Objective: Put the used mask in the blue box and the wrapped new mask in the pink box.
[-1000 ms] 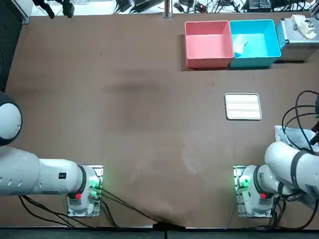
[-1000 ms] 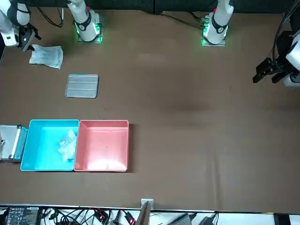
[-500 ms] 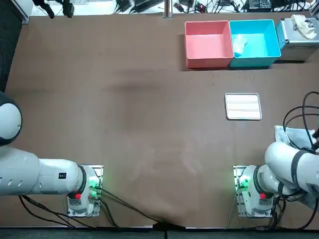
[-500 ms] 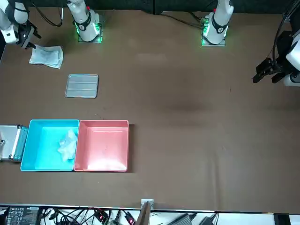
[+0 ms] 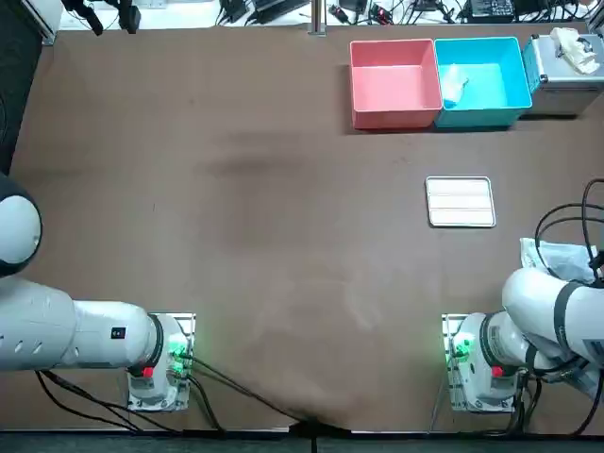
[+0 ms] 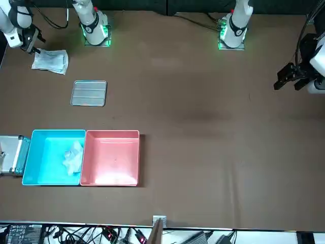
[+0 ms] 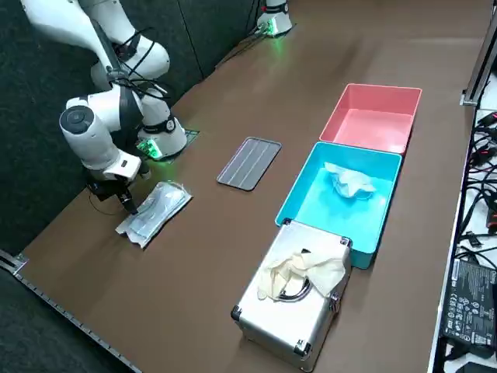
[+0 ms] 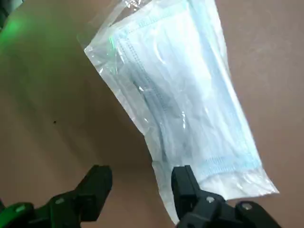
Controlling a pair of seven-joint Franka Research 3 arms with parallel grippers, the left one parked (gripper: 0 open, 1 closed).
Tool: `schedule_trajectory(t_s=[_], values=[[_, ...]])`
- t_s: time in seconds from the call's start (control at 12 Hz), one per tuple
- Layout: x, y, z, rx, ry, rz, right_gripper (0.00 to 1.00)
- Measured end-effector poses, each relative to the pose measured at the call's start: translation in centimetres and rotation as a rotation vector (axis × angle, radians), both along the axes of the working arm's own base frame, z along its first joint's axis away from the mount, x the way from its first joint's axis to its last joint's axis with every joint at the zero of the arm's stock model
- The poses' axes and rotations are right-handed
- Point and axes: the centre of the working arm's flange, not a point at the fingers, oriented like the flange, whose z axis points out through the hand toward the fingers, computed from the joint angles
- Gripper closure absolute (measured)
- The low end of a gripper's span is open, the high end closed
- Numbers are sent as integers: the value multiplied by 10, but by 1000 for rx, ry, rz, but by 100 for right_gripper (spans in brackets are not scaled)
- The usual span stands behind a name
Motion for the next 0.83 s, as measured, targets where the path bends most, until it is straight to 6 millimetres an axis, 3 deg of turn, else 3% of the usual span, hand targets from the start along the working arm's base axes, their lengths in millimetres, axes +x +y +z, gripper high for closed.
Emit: schedule_trajectory(t_s=[0.42, 0.83], values=[[-23, 17, -24, 0, -59, 3, 21], [-18, 14, -21, -40, -111, 44, 21]])
